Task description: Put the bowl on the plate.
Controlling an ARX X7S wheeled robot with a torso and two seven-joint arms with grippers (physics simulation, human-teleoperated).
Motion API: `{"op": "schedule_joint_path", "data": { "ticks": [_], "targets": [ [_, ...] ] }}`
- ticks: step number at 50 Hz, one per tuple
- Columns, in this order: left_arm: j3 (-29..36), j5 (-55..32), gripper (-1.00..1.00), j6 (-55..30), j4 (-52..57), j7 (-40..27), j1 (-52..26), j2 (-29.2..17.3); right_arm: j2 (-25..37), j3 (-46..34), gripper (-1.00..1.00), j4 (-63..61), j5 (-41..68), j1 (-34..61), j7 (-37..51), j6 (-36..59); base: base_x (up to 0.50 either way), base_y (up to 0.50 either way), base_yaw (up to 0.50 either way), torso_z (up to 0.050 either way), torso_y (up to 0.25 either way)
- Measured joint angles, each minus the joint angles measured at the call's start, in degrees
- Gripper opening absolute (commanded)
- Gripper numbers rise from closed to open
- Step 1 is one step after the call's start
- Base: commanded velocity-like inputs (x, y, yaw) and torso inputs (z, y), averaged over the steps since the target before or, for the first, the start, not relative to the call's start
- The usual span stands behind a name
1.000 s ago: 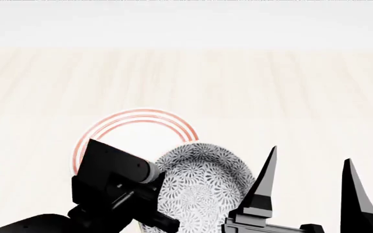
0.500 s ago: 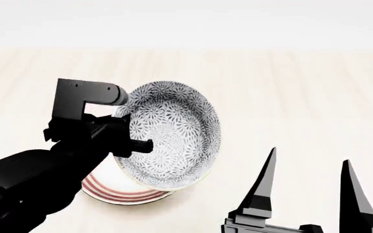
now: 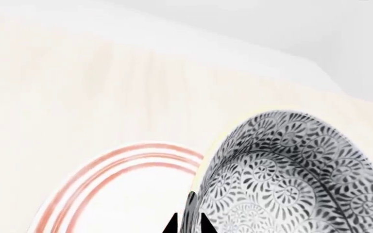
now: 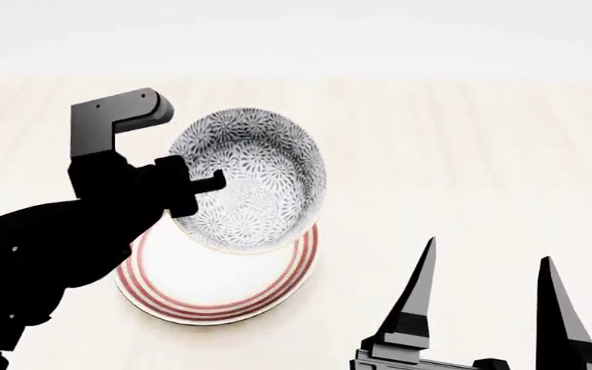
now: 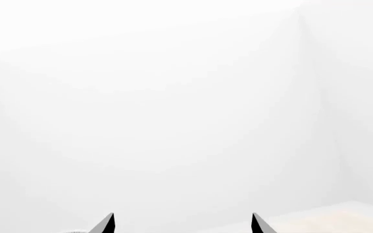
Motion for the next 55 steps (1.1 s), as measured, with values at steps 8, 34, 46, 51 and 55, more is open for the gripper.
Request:
{"op": "schedule_joint_path", "data": {
  "ticks": [8,34,46,51,55],
  "targets": [
    [0.65,-1.37,-1.0,3.76,-9.89,2.1,-3.36,1.41,0.17,-0.13,1.0,0.11,0.15,-0.05,0.1,-0.17,0.0,0.0,0.0,0.0,0.0],
    [21.79,-18.19,-1.0,14.61,-26.96,2.67,-8.16,2.66,0.65,-0.51,1.0,0.54,0.5,-0.01,0.48,-0.58,0.0,0.0,0.0,0.0,0.0],
    [31.49,-24.06,-1.0,17.78,-27.77,1.98,-8.39,2.73,0.91,-0.64,1.0,0.54,0.71,-0.06,0.67,-0.74,0.0,0.0,0.0,0.0,0.001],
    [36.23,-27.89,-1.0,19.13,-27.77,2.13,-8.52,2.75,1.0,-0.71,1.0,0.54,0.77,-0.09,0.72,-0.81,0.0,0.0,0.0,0.0,0.0],
    [40.38,-31.59,-1.0,20.18,-27.77,2.31,-8.58,2.76,1.06,-0.79,1.0,0.53,0.81,-0.13,0.76,-0.86,0.0,0.0,0.0,0.0,0.0]
  ]
}}
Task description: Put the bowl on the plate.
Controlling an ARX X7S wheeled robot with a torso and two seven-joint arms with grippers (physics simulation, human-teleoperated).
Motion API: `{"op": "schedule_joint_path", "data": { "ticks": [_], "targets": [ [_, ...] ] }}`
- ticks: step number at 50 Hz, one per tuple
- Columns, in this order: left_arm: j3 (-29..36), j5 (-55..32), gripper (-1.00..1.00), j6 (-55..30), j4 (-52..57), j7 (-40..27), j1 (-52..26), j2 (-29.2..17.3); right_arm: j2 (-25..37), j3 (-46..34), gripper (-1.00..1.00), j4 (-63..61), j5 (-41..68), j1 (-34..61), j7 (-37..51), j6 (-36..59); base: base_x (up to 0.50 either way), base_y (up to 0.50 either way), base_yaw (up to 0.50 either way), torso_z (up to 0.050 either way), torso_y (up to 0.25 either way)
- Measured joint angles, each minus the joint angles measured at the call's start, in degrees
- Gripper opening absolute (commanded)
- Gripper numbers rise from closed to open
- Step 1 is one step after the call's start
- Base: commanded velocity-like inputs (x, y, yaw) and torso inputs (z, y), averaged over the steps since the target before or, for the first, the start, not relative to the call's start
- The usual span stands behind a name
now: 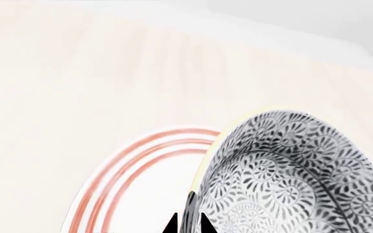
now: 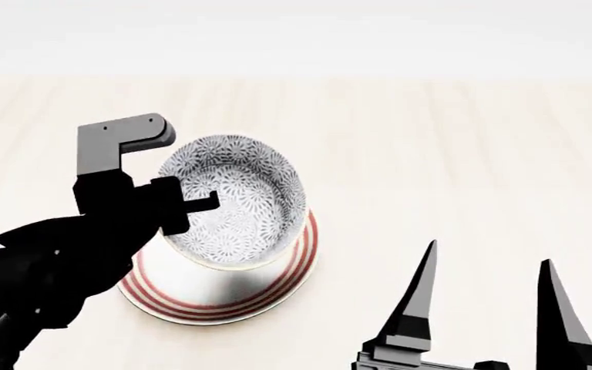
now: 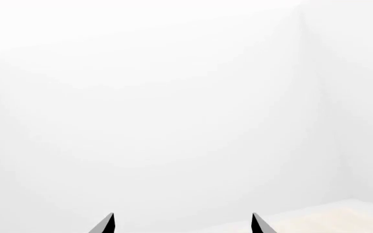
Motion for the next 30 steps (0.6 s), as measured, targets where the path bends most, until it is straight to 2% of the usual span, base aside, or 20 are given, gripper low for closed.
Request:
{"op": "schedule_joint_path", "data": {
  "ticks": [13,30],
  "targets": [
    [9.78,-9.71,-1.0,2.0,0.0,0.29,0.54,0.02,0.23,-0.33,1.0,-0.02,0.16,-0.13,0.12,-0.05,0.0,0.0,0.0,0.0,0.0],
    [15.91,-16.62,-1.0,3.01,0.0,-0.37,1.74,-0.25,0.58,-0.5,1.0,0.15,0.44,-0.18,0.35,-0.19,0.0,0.0,0.0,0.0,0.001]
  ]
}}
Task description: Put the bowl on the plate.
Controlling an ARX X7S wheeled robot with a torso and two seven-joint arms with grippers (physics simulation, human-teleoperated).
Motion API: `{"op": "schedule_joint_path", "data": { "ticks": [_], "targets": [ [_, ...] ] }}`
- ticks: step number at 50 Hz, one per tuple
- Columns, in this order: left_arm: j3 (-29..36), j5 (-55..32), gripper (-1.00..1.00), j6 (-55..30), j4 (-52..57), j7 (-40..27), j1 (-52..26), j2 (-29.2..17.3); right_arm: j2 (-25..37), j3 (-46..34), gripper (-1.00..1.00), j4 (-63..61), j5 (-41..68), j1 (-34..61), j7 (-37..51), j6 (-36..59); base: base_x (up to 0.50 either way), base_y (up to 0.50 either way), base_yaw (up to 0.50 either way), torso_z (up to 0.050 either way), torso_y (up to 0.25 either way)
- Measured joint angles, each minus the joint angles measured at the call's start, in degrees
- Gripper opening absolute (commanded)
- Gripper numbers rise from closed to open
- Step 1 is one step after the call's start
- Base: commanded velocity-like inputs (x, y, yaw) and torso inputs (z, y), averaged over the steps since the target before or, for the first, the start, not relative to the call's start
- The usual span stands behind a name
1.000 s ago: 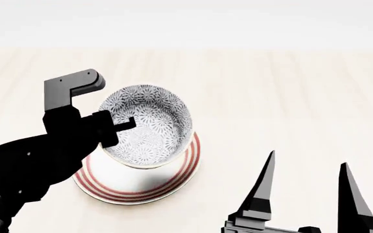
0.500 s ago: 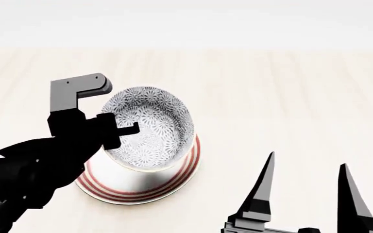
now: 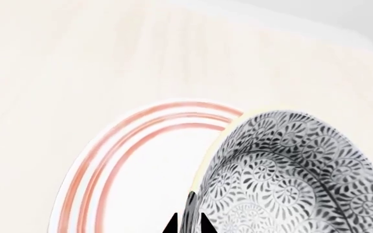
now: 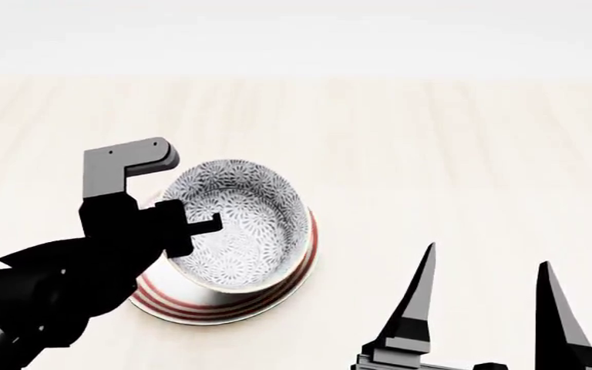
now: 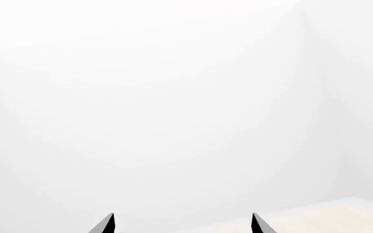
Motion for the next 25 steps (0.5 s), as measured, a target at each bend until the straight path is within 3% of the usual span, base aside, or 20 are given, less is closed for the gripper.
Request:
{"op": "schedule_joint_path", "data": {
  "ticks": [15,25],
  "targets": [
    [8.83,-8.84,-1.0,1.87,0.0,-0.05,0.07,-0.36,0.22,-0.29,1.0,0.17,0.07,-0.12,0.13,-0.34,0.0,0.0,0.0,0.0,0.0],
    [27.08,-26.85,-1.0,5.7,0.01,1.22,-0.82,-0.23,0.41,-0.48,1.0,0.07,0.03,-0.2,0.27,-0.46,0.0,0.0,0.0,0.0,0.001]
  ]
}}
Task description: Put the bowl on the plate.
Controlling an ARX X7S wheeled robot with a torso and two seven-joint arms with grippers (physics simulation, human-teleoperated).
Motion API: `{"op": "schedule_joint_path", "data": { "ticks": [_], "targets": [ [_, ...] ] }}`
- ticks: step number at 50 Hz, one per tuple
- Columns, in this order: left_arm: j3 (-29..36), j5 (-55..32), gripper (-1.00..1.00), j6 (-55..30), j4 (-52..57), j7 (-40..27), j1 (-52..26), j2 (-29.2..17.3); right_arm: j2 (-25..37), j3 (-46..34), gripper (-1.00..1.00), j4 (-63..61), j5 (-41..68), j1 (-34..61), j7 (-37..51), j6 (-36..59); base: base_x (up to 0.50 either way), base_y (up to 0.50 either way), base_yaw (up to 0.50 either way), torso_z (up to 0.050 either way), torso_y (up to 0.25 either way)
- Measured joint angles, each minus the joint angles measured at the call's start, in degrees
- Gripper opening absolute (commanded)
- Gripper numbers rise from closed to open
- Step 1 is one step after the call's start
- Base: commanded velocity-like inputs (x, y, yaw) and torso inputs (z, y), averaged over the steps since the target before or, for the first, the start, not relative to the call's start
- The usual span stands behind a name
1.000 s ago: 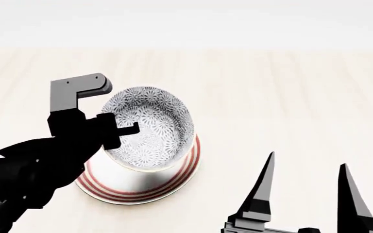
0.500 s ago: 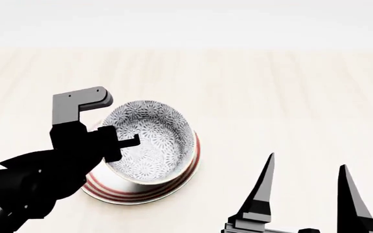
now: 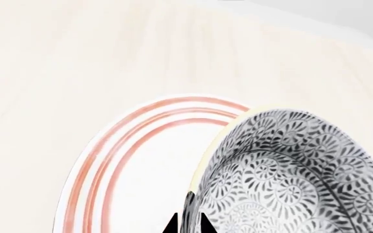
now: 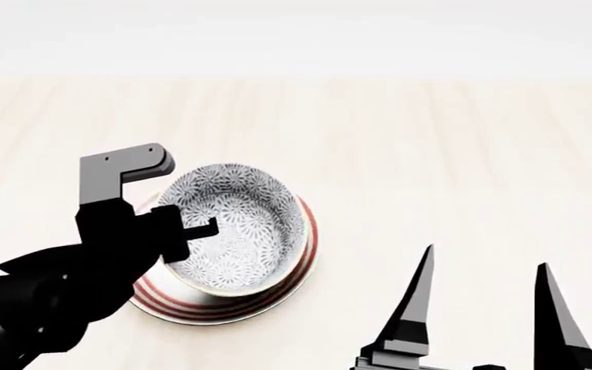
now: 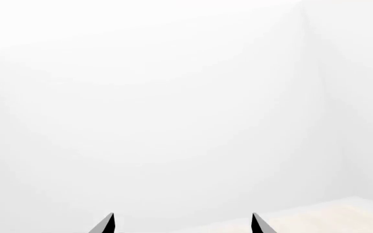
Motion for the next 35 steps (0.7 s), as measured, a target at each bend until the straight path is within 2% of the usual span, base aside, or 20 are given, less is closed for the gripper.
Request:
{"op": "schedule_joint_path", "data": {
  "ticks": [1,2,8,14,27,35],
  "targets": [
    [2.44,-2.44,-1.0,0.5,0.01,0.21,-0.13,0.06,0.01,-0.03,1.0,0.01,-0.01,-0.01,0.01,-0.02,0.0,0.0,0.0,0.0,0.0],
    [4.88,-4.84,1.0,0.97,0.01,0.43,-0.26,0.11,0.03,-0.05,1.0,0.02,-0.01,-0.01,0.01,-0.04,0.0,0.0,0.0,0.0,0.0],
    [16.71,-16.7,1.0,3.46,-0.01,1.63,-1.21,0.31,0.09,-0.26,1.0,0.09,-0.06,-0.08,0.03,-0.18,0.0,0.0,0.0,0.0,0.0],
    [23.91,-22.84,1.0,6.66,-0.01,2.16,-2.22,0.43,0.14,-0.49,1.0,0.14,-0.08,-0.15,0.06,-0.25,0.0,0.0,0.0,0.0,0.0],
    [27.96,-22.3,1.0,12.92,-0.01,2.47,-4.88,0.51,0.2,-1.04,1.0,0.45,-0.16,-0.3,0.06,-0.47,0.0,0.0,0.0,0.0,0.0],
    [32.67,-24.75,1.0,17.2,-0.01,2.61,-7.05,-0.27,0.26,-1.35,1.0,0.55,-0.14,-0.32,0.1,-0.48,0.0,0.0,0.0,0.0,0.0]
  ]
}}
